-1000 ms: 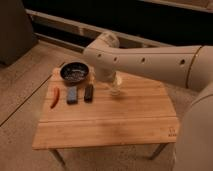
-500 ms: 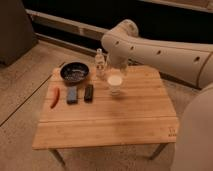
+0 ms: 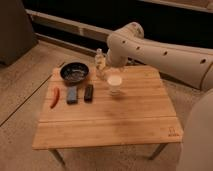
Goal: Place the ceramic cup in the ceramic bowl
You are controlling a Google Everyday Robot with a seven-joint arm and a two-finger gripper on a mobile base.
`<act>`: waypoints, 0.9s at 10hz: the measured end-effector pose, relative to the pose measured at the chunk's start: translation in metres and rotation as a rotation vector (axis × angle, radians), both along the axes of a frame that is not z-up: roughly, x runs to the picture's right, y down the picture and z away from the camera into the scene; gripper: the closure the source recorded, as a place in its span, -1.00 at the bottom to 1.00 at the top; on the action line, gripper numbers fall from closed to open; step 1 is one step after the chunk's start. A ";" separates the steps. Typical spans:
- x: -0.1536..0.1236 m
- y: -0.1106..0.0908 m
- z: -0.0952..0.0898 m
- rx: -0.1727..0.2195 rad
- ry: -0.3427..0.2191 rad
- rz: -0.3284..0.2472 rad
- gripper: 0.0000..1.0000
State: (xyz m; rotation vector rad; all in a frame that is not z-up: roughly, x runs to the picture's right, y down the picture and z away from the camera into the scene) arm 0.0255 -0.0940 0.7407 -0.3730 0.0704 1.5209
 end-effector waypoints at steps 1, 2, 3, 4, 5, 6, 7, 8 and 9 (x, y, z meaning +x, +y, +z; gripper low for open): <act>-0.002 0.002 0.007 -0.012 -0.007 -0.007 -0.30; -0.001 0.003 0.015 -0.029 -0.010 -0.005 -0.30; 0.001 0.003 0.022 -0.042 -0.012 0.000 -0.30; 0.002 0.003 0.028 -0.052 -0.013 0.002 -0.30; 0.003 0.004 0.036 -0.067 -0.013 0.003 -0.30; -0.001 0.006 0.045 -0.085 -0.018 0.001 -0.30; -0.005 0.007 0.050 -0.097 -0.024 -0.003 -0.30; -0.009 0.008 0.056 -0.108 -0.029 -0.005 -0.30; -0.013 0.010 0.061 -0.119 -0.033 -0.009 -0.30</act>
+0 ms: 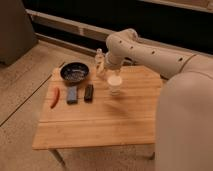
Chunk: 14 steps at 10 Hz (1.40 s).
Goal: Place the ceramic cup in the ceramic bowl
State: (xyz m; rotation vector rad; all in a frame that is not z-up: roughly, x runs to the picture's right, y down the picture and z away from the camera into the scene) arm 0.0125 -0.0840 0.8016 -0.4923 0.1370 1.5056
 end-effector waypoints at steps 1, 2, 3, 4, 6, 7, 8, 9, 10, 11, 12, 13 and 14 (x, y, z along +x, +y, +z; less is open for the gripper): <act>-0.005 0.002 0.005 -0.013 -0.004 -0.002 -0.30; -0.007 0.005 0.009 -0.024 -0.005 -0.003 -0.30; -0.009 0.010 0.013 -0.038 -0.004 -0.003 -0.30; -0.011 0.015 0.017 -0.054 -0.005 0.000 -0.30; -0.014 0.025 0.024 -0.084 -0.003 0.008 -0.30; -0.015 0.030 0.028 -0.100 -0.001 0.013 -0.30; -0.016 0.035 0.031 -0.115 0.002 0.014 -0.30; -0.015 0.040 0.035 -0.128 0.007 0.013 -0.30; -0.014 0.045 0.039 -0.144 0.013 0.013 -0.30; -0.010 0.052 0.043 -0.163 0.023 0.012 -0.30; -0.005 0.057 0.047 -0.180 0.035 0.011 -0.27; 0.001 0.063 0.052 -0.197 0.057 0.017 -0.15; 0.012 0.069 0.057 -0.220 0.091 0.041 0.05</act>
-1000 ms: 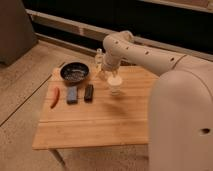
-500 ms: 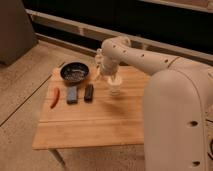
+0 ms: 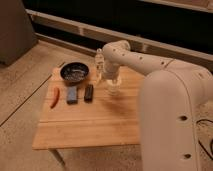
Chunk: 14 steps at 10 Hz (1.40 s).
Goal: Place the ceramic cup in the ceramic bowl
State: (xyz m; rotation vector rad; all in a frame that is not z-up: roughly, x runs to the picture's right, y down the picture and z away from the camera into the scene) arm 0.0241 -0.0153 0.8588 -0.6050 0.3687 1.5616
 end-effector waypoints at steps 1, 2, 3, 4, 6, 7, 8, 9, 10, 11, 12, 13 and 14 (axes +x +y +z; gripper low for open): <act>0.007 0.002 0.003 -0.011 0.024 0.022 0.21; 0.014 0.000 0.005 -0.012 0.046 0.048 0.41; 0.019 -0.009 0.005 0.003 0.069 0.075 0.67; 0.022 -0.021 0.002 0.030 0.084 0.091 0.86; 0.020 -0.075 -0.023 0.158 0.095 0.102 1.00; 0.013 -0.124 -0.059 0.280 0.082 0.093 1.00; 0.007 -0.153 -0.085 0.356 0.067 0.081 1.00; -0.012 -0.192 -0.128 0.462 0.031 0.058 1.00; -0.039 -0.225 -0.176 0.567 -0.017 0.016 1.00; -0.062 -0.243 -0.210 0.635 -0.050 -0.024 1.00; -0.084 -0.252 -0.235 0.680 -0.079 -0.060 1.00; -0.106 -0.254 -0.252 0.705 -0.108 -0.093 1.00; -0.133 -0.250 -0.263 0.711 -0.145 -0.119 1.00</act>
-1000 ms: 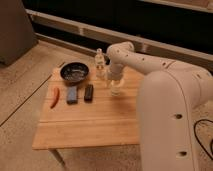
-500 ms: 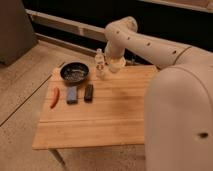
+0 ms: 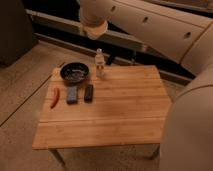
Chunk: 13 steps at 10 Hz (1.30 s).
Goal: Place the ceramic cup in the ceramic bowl
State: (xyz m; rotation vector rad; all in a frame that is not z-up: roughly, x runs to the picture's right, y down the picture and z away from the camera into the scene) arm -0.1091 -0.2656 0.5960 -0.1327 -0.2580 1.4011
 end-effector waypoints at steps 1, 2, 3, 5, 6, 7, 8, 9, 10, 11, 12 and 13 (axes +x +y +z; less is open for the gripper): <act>-0.013 0.008 0.003 -0.018 -0.014 -0.016 1.00; -0.016 0.017 0.015 -0.047 -0.020 -0.024 1.00; -0.016 0.027 0.033 -0.086 -0.024 -0.033 1.00; -0.012 0.041 0.070 -0.153 -0.007 -0.066 1.00; -0.012 0.046 0.081 -0.171 0.001 -0.082 1.00; -0.012 0.046 0.082 -0.174 0.002 -0.085 1.00; -0.009 0.046 0.083 -0.174 0.005 -0.082 1.00; -0.009 0.046 0.083 -0.174 0.005 -0.082 1.00; -0.012 0.047 0.083 -0.174 0.003 -0.085 1.00; -0.011 0.046 0.082 -0.174 0.003 -0.085 1.00; -0.011 0.046 0.083 -0.173 0.005 -0.086 1.00; -0.013 0.044 0.086 -0.172 0.005 -0.098 1.00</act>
